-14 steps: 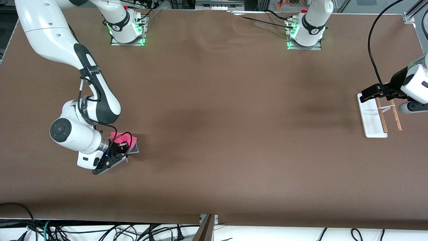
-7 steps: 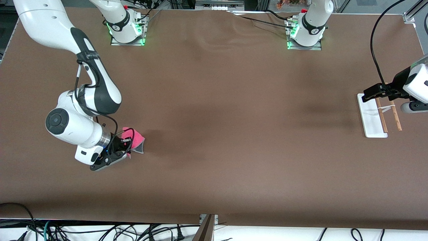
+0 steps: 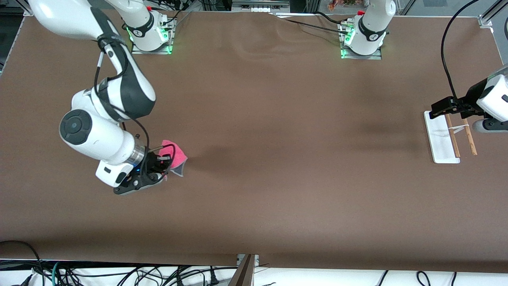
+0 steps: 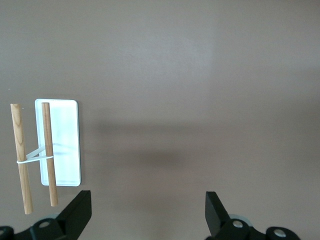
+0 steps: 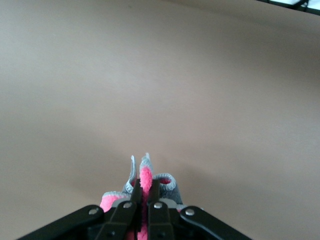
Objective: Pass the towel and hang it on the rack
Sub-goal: 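Lift the towel with the right gripper while the left gripper approaches, then carry the towel toward the left gripper, meeting it mid-table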
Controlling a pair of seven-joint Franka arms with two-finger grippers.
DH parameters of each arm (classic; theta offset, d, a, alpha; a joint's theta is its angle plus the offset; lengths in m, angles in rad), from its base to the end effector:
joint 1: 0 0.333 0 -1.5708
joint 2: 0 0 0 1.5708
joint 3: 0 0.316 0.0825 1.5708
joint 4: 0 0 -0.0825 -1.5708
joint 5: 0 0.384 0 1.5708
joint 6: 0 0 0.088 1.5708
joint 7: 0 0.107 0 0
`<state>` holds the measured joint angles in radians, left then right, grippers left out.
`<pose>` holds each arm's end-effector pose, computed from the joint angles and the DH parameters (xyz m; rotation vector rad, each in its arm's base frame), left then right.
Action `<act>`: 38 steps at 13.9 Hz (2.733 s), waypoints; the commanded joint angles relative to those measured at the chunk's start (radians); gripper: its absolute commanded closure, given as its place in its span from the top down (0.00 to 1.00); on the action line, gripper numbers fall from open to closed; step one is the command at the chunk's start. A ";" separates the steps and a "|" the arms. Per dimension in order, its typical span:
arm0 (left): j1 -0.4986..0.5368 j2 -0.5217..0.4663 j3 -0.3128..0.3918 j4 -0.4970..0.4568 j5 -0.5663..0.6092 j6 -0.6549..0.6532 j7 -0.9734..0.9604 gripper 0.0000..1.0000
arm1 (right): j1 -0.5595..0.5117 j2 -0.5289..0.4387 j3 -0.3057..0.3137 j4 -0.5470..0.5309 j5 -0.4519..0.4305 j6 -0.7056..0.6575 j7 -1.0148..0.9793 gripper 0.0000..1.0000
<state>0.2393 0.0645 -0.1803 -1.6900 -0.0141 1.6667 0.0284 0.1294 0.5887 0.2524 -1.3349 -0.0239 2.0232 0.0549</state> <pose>0.5723 0.0350 0.5403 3.1091 0.0504 -0.1331 0.6921 0.2329 0.4069 -2.9706 -0.4293 -0.1347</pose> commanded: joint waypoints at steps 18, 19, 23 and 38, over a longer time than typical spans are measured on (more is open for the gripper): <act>-0.003 0.038 -0.021 -0.210 -0.533 -0.134 0.683 1.00 | 0.371 0.010 -0.004 0.171 0.007 0.120 0.637 0.01; -0.009 0.058 -0.022 -0.227 -0.588 -0.127 0.683 1.00 | 0.378 0.010 -0.004 0.172 0.007 0.121 0.637 0.01; -0.028 0.139 -0.083 -0.234 -0.727 -0.120 0.557 1.00 | 0.423 0.010 -0.002 0.174 0.010 0.150 0.638 0.01; -0.169 0.259 -0.212 -0.180 -1.023 0.159 -0.100 1.00 | 0.446 0.029 0.027 0.172 0.053 0.152 0.643 0.01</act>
<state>0.0734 0.2895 -0.3948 -1.9078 -0.9983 1.8156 0.0154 0.5718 0.5989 0.2739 -1.1883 0.0164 2.1746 0.6880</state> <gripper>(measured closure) 0.000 0.943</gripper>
